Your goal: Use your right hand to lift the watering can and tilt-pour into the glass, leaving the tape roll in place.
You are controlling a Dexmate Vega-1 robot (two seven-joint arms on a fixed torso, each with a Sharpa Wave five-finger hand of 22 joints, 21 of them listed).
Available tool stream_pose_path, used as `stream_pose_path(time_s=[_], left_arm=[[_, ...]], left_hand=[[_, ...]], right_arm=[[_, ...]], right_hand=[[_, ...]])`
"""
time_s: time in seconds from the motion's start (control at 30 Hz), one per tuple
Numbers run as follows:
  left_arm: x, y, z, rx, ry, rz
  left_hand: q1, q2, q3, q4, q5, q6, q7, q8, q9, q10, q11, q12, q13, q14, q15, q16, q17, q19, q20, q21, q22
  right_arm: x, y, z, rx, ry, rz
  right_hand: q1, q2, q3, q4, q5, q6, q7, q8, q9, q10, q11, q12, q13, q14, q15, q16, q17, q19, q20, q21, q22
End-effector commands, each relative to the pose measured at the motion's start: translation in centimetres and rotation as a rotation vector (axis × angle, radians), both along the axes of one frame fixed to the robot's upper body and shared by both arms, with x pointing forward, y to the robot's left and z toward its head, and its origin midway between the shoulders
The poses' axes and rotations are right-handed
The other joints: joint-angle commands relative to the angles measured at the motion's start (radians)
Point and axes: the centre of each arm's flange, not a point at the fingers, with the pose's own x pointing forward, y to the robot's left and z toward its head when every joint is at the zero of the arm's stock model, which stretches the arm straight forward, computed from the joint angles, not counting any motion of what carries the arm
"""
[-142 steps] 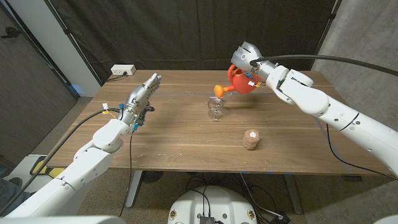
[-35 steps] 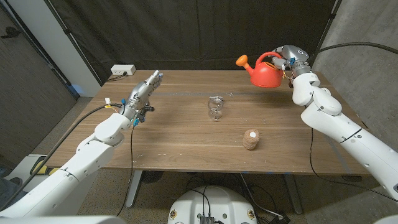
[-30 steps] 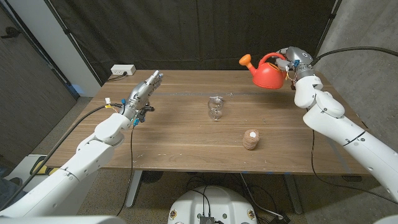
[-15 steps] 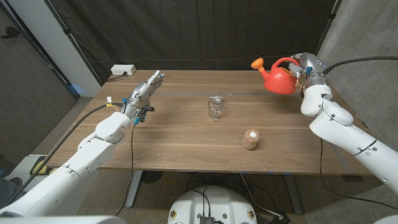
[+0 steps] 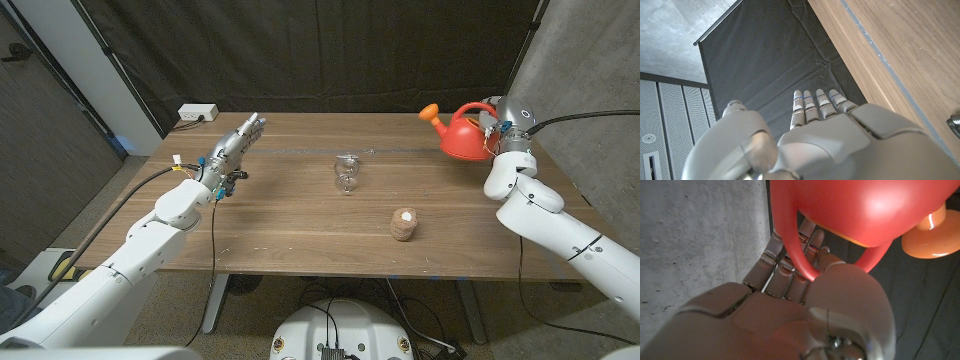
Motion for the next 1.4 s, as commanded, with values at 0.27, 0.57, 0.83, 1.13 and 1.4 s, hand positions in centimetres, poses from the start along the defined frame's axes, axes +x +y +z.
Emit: stream_pose_path(time_s=[0.27, 0.57, 0.83, 1.13, 1.4], left_arm=[[-0.9, 0.2, 0.1, -0.008, -0.012, 0.022], [-1.5, 0.2, 0.1, -0.007, -0.017, 0.032], [-1.9, 0.3, 0.2, -0.005, -0.021, 0.043], [-1.8, 0.2, 0.1, -0.01, -0.023, 0.044], [-1.7, 0.0, 0.0, -0.011, -0.02, 0.046]], left_hand=[[0.003, 0.004, -0.009, 0.001, 0.001, 0.008, 0.004, 0.004, 0.002, 0.006, -0.003, 0.007, 0.002, -0.002, 0.004, 0.009, 0.002, -0.007, -0.002, 0.006, 0.002], [0.003, 0.006, -0.01, 0.001, 0.001, 0.008, 0.005, 0.004, 0.002, 0.005, -0.001, 0.007, 0.002, -0.002, 0.003, 0.009, 0.002, -0.008, -0.002, 0.006, 0.002], [0.004, 0.007, -0.011, 0.002, 0.001, 0.008, 0.005, 0.003, 0.002, 0.003, -0.005, 0.006, 0.002, -0.002, 0.003, 0.009, 0.002, -0.009, -0.001, 0.006, 0.002], [0.004, 0.007, -0.012, 0.002, 0.001, 0.008, 0.003, 0.003, 0.002, 0.004, -0.005, 0.006, 0.002, -0.002, 0.004, 0.009, 0.002, -0.01, -0.001, 0.006, 0.002], [0.005, 0.008, -0.014, 0.002, 0.001, 0.008, 0.003, 0.003, 0.002, 0.005, -0.005, 0.007, 0.002, -0.002, 0.003, 0.009, 0.002, -0.011, -0.001, 0.006, 0.002]], right_arm=[[4.9, -0.4, -2.9, 0.068, -0.043, -0.032], [7.3, -0.3, -3.3, 0.051, -0.002, -0.014], [8.2, -0.6, -3.4, 0.043, 0.007, -0.031], [8.9, -1.0, -3.8, 0.047, 0.038, -0.033], [9.6, -1.9, -4.3, 0.075, 0.067, -0.047]], right_hand=[[-0.005, 0.005, 0.015, 0.002, 0.001, 0.0, 0.005, 0.005, 0.002, 0.007, 0.007, -0.002, 0.001, -0.001, -0.016, -0.005, 0.0, -0.003, -0.117, 0.006, 0.0], [-0.006, 0.003, 0.018, 0.005, 0.001, -0.001, 0.005, 0.006, 0.002, 0.006, 0.004, -0.005, 0.0, -0.001, -0.016, -0.006, -0.001, -0.005, -0.116, 0.009, -0.003], [-0.007, 0.001, 0.021, 0.005, 0.001, -0.001, 0.002, 0.006, 0.002, 0.006, 0.003, -0.006, 0.0, -0.002, -0.016, -0.008, -0.002, -0.008, -0.116, 0.011, -0.006], [-0.009, -0.001, 0.025, 0.007, 0.003, 0.006, 0.0, 0.01, 0.002, 0.014, 0.001, -0.002, 0.004, -0.011, -0.016, -0.014, -0.004, -0.015, -0.115, 0.013, -0.011], [-0.013, -0.004, 0.026, 0.008, 0.004, 0.008, -0.002, 0.01, 0.002, 0.016, -0.001, -0.001, 0.008, -0.016, -0.016, -0.017, -0.005, -0.022, -0.115, 0.013, -0.015]])
